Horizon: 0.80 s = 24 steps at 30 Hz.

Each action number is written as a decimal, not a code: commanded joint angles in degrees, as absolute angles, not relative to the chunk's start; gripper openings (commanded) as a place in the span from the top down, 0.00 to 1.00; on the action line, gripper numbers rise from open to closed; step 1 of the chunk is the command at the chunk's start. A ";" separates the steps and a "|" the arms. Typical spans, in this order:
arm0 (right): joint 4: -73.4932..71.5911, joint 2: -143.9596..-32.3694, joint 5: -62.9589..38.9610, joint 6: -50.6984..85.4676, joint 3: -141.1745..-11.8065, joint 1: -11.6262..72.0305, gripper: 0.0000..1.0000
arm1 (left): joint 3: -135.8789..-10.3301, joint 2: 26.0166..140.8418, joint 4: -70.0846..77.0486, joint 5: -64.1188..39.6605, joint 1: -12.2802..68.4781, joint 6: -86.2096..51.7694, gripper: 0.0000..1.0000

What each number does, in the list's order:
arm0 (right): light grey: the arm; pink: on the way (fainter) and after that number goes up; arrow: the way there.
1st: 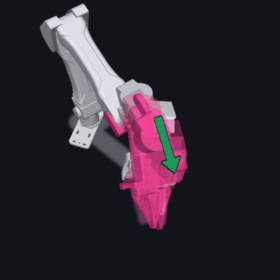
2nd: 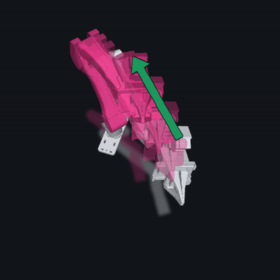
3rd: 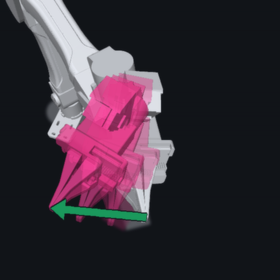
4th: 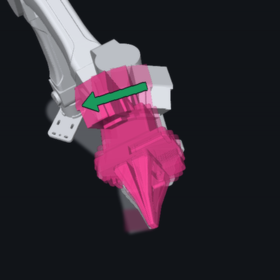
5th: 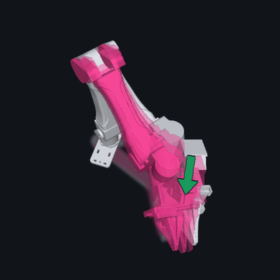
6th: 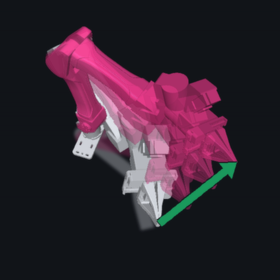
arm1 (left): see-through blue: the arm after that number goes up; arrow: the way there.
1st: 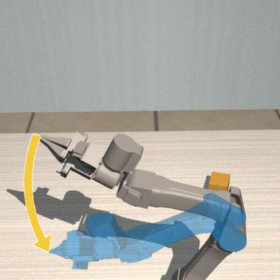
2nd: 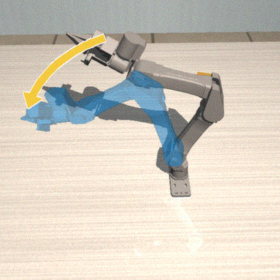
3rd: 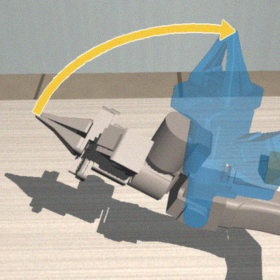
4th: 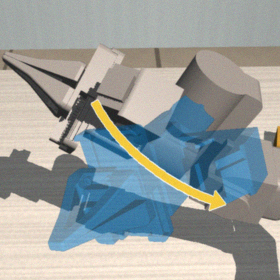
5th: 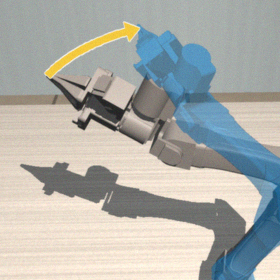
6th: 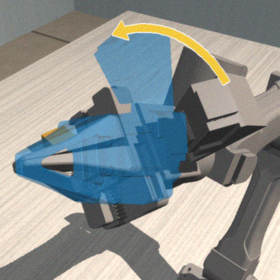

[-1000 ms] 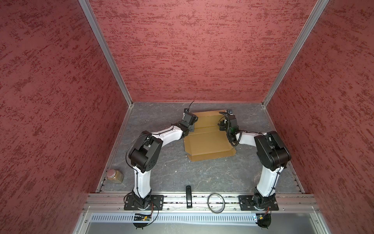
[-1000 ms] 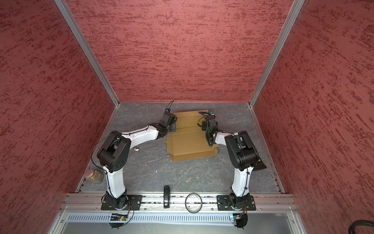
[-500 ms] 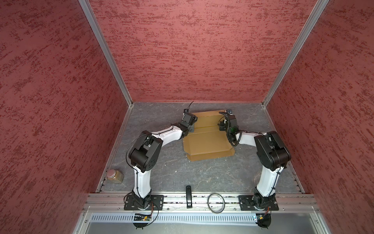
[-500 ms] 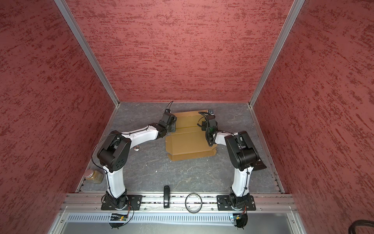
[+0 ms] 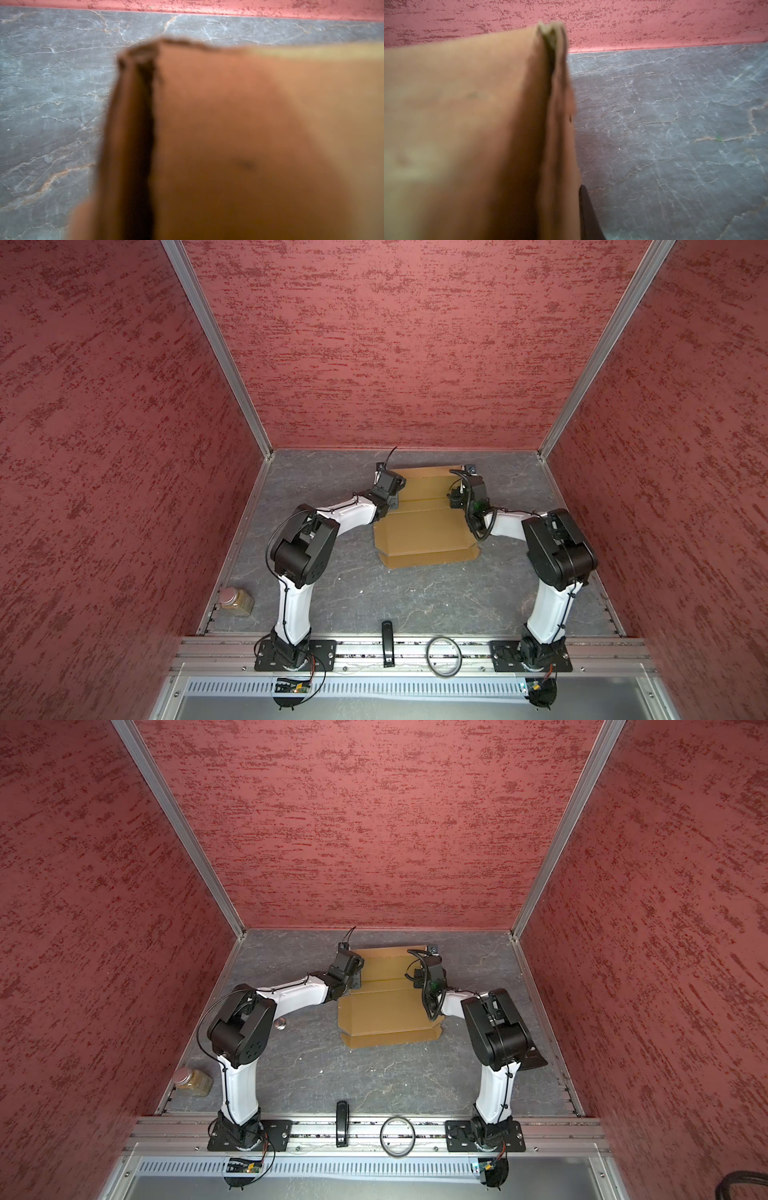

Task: Assemble paper box
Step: Fold the bottom flaps of a flat cardboard box at the center of the table.

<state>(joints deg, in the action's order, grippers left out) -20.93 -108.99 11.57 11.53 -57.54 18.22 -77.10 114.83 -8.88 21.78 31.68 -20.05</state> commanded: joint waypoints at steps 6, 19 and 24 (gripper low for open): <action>-19.78 -109.60 6.44 13.71 -57.60 19.58 0.95 | -77.34 119.44 -14.12 20.37 31.81 -22.30 0.92; -19.24 -108.57 5.18 13.80 -57.86 19.71 0.98 | -77.24 118.48 -12.87 20.70 31.11 -22.68 1.00; -18.31 -107.81 5.27 13.89 -58.10 20.19 0.99 | -77.25 117.91 -12.74 19.79 31.11 -22.99 1.00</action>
<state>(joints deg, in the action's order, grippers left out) -20.80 -108.88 10.44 11.81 -57.54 18.22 -78.32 116.05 -9.02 24.21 31.07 -22.09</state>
